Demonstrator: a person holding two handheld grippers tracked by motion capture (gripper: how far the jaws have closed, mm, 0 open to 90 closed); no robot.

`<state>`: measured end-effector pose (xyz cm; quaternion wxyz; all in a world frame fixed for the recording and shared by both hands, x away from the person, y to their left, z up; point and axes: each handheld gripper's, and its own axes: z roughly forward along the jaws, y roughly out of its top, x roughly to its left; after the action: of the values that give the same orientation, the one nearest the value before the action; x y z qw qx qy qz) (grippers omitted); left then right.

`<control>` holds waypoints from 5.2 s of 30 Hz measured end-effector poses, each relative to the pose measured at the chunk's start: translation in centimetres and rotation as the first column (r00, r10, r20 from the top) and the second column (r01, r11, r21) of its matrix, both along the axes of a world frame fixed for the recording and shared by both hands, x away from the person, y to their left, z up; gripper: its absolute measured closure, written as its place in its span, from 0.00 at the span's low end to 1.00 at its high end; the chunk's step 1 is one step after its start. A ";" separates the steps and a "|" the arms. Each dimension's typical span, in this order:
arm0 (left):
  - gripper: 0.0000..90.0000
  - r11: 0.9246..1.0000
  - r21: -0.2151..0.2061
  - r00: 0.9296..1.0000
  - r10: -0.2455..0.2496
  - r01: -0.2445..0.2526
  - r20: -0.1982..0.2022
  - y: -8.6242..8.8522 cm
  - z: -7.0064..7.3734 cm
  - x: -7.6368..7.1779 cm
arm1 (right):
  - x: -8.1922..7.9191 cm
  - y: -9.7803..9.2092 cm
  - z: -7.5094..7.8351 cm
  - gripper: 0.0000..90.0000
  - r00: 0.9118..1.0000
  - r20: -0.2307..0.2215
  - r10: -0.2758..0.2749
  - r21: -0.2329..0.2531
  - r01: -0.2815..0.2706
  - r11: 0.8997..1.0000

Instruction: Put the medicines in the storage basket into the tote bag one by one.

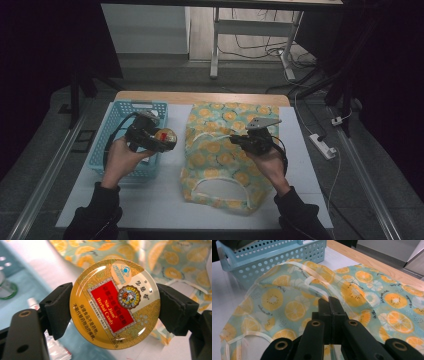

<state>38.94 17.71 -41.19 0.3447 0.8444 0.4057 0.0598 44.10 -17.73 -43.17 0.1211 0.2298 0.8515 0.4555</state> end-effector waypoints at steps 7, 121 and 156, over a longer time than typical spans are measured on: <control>0.22 0.995 0.009 0.995 -0.095 0.095 -0.002 -3.1 0.0 -0.5 | 0.1 0.0 -0.1 0.99 1.000 -0.003 0.001 0.000 -0.001 1.000; 0.02 0.987 -0.026 0.987 -0.161 0.160 -0.008 -11.3 -6.0 2.8 | -0.4 1.0 -0.5 0.99 0.999 -0.026 0.043 0.003 -0.043 0.999; 0.00 0.984 -0.130 0.992 -0.122 0.122 0.010 -4.3 -4.1 1.3 | -0.4 0.8 -0.5 0.99 0.998 -0.036 0.044 0.012 -0.044 0.999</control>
<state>40.29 13.38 -45.33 0.4028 0.8432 0.3557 0.0129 43.73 -16.90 -43.64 0.0941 0.2198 0.8558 0.4588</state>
